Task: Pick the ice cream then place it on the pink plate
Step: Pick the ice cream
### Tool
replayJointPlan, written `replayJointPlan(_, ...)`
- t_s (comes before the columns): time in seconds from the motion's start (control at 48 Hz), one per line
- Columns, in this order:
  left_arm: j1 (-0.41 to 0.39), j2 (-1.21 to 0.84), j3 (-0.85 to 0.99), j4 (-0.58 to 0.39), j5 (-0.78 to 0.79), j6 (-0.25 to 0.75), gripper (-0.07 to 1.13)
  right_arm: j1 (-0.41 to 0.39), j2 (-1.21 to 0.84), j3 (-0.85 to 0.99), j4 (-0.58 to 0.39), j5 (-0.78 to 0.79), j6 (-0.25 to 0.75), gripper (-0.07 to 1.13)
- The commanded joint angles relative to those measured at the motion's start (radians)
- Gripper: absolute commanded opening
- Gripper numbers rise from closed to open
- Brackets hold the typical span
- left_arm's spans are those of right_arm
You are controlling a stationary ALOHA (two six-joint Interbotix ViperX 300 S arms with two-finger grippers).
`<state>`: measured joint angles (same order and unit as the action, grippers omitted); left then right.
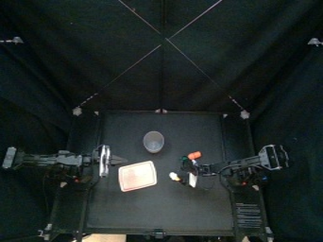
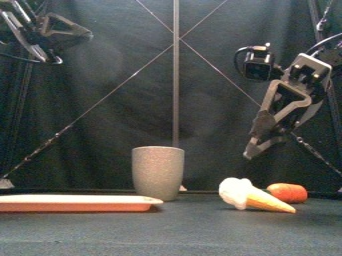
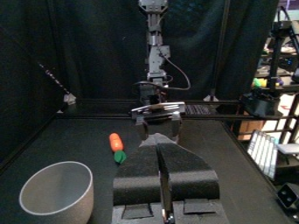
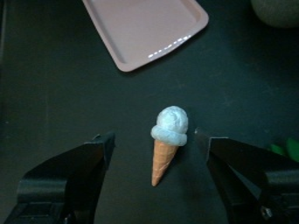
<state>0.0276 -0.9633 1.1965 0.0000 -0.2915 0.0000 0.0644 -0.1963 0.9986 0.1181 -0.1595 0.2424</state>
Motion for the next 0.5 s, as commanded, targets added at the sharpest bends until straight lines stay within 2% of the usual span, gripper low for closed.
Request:
replayJointPlan(0.021, 0.002, 0.006, -0.009, -0.002, -0.003, 0.000, -0.03, -0.002, 0.025, -0.038, 0.005, 0.006, 0.002, 1.05)
replayJointPlan(0.5, 0.002, 0.005, 0.000, -0.002, -0.003, 0.000, -0.03, -0.005, 0.187, -0.110, 0.008, 0.028, 0.014, 1.03)
